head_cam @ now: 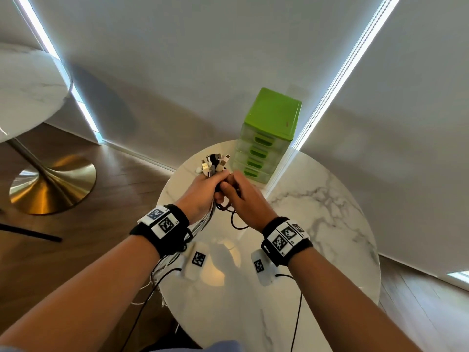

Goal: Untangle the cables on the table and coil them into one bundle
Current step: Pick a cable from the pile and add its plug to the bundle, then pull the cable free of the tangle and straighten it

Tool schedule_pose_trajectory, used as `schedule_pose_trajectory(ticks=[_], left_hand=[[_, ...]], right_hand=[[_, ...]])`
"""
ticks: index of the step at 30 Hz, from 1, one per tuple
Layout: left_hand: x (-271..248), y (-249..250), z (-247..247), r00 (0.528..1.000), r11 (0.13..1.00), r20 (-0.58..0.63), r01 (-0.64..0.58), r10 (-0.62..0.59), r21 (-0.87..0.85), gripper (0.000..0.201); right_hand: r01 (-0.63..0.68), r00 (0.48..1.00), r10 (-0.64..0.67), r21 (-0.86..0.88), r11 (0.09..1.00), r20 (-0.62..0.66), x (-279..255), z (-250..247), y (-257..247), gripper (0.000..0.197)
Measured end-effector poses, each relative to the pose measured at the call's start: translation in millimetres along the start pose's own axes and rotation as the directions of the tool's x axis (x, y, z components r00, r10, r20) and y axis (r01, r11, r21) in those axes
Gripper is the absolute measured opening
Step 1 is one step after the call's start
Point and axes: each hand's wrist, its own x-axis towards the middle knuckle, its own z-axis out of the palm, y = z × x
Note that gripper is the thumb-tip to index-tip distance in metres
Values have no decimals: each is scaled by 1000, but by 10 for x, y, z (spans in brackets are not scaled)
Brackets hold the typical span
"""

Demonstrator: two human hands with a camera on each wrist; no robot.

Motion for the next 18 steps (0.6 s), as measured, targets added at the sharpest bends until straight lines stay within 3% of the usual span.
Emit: schedule_pose_trajectory(ticks=[4,7,9,14,18], left_hand=[[85,-11,-32,991,988,-108,-67,82,137,29],[107,85,-65,986,995,-138,-92,95,28,24],[109,199,-113,979,991,-152,-136,132,-16,17],[130,400,-291,930,965,-257,-250,262,79,24],[54,317,-170,935,923,-92,-317,342,217,24]], right_hand=[[-140,983,130,71,988,129,-185,37,175,31],[-297,918,247,126,947,311,-433,169,419,36],[-326,886,288,46,944,364,-625,236,567,39],[-370,865,374,-78,926,335,-995,162,993,44],[-427,867,470,-238,872,168,-807,-71,1128,45]])
